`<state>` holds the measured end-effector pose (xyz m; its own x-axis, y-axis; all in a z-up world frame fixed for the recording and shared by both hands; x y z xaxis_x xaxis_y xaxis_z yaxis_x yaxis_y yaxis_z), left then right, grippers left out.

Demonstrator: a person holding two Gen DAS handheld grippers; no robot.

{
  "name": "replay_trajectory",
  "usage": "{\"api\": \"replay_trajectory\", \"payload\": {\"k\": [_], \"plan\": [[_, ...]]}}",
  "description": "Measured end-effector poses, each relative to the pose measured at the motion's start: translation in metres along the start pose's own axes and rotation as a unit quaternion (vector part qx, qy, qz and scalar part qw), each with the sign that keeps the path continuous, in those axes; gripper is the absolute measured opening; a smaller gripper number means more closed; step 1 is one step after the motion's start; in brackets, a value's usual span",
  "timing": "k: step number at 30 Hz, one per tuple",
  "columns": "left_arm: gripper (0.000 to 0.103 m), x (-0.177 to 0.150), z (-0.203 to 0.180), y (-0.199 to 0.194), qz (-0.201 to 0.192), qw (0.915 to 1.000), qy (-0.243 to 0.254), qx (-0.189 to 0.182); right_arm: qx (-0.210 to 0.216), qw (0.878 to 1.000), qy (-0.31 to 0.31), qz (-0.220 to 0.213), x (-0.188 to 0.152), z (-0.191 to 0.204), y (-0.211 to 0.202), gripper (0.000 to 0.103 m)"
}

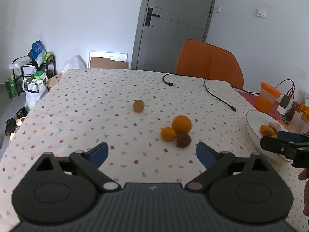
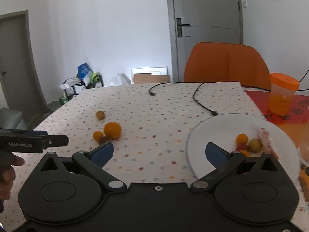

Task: Organize fruits
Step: 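Withdraw both open tools from the plate toward the remaining fruits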

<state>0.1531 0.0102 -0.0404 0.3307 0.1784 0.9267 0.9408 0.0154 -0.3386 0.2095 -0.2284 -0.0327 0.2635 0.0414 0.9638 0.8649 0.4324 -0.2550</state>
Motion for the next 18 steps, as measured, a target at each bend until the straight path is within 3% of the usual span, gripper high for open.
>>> {"api": "replay_trajectory", "payload": {"k": [9, 18], "plan": [[0.099, -0.001, 0.007, -0.002, -0.004, 0.9996, 0.027, 0.003, 0.033, 0.999, 0.009, 0.016, -0.007, 0.026, 0.012, 0.103], [0.099, -0.002, 0.020, 0.004, -0.002, 0.9999, 0.005, 0.014, 0.060, 0.998, 0.000, 0.023, -0.011, 0.046, 0.026, 0.102]]}}
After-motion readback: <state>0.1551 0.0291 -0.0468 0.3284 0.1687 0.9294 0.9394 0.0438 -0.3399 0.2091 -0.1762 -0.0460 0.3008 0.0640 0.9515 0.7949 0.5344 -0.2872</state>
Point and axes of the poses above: each gripper's, at about its wrist camera, not at the fingertips, and y roughly the way its jaws point, z to its left, x to its top, the point moved 5 cm from there along y, roughly the way its jaws point, and after that the axes turned 14 degrees about -z, right-handed, at the moved point
